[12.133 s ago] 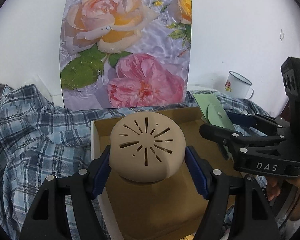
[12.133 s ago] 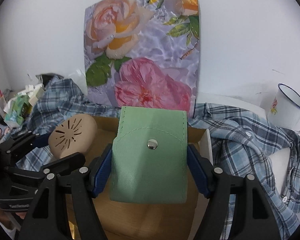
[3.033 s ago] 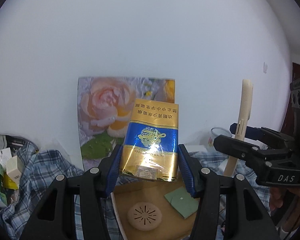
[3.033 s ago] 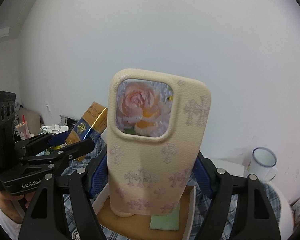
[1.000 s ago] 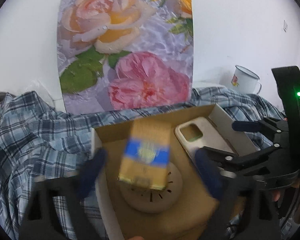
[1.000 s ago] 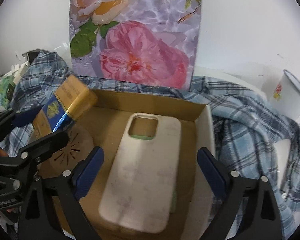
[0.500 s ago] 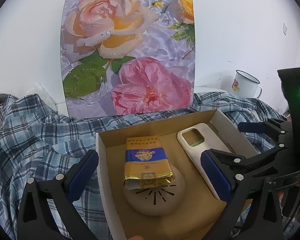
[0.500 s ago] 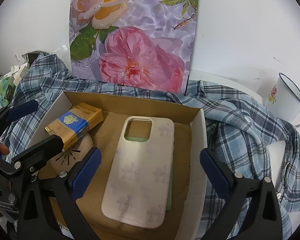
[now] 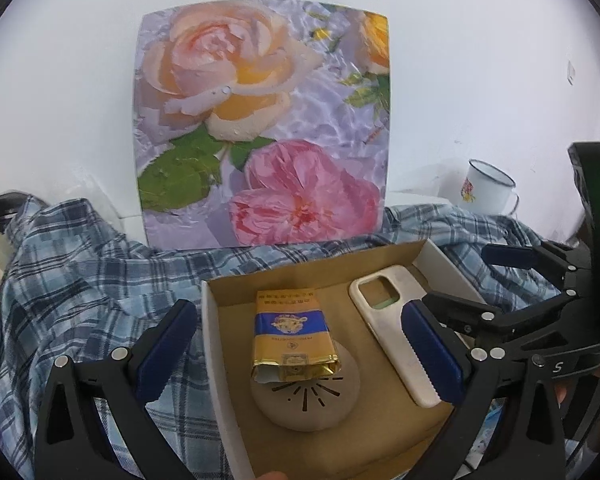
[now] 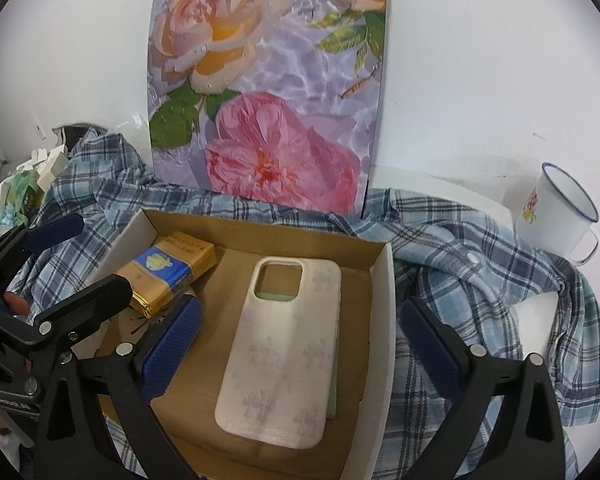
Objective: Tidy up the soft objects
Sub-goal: 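Withdraw both tools from the box toward the remaining items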
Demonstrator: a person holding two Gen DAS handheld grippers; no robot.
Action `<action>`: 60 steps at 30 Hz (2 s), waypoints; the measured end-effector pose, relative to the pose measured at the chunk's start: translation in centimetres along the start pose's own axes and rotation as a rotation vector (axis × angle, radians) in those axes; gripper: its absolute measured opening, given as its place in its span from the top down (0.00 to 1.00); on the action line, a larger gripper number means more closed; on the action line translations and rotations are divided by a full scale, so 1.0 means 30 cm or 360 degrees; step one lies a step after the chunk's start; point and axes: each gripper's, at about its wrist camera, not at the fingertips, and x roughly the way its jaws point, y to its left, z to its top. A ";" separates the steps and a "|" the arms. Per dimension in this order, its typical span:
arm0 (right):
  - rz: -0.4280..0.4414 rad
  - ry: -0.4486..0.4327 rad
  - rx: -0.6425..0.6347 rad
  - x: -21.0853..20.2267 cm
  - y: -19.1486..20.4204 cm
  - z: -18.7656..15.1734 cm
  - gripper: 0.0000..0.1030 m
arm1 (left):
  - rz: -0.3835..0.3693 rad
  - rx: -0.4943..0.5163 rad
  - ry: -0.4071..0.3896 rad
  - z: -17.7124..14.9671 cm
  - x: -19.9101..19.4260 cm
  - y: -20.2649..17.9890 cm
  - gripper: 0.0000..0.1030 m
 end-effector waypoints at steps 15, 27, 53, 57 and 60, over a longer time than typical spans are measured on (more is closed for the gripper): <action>0.0063 -0.0189 0.0053 -0.173 0.020 0.061 0.02 | -0.0018 -0.0004 -0.0113 0.100 -0.188 -0.008 0.00; 0.0087 -0.0351 -0.0009 -0.430 0.064 0.044 0.01 | -0.0032 0.0033 -0.0346 0.125 -0.472 -0.067 0.00; 0.0213 -0.0605 -0.0126 -0.656 0.115 -0.260 0.00 | 0.0018 0.0149 -0.0277 -0.165 -0.595 -0.068 0.00; 0.0236 -0.0573 -0.0104 -0.602 0.093 -0.316 0.00 | 0.0008 0.0177 -0.0189 -0.222 -0.524 -0.059 0.00; 0.0253 -0.0534 -0.0094 -0.561 0.075 -0.357 0.00 | -0.0016 0.0158 -0.0095 -0.262 -0.472 -0.045 0.00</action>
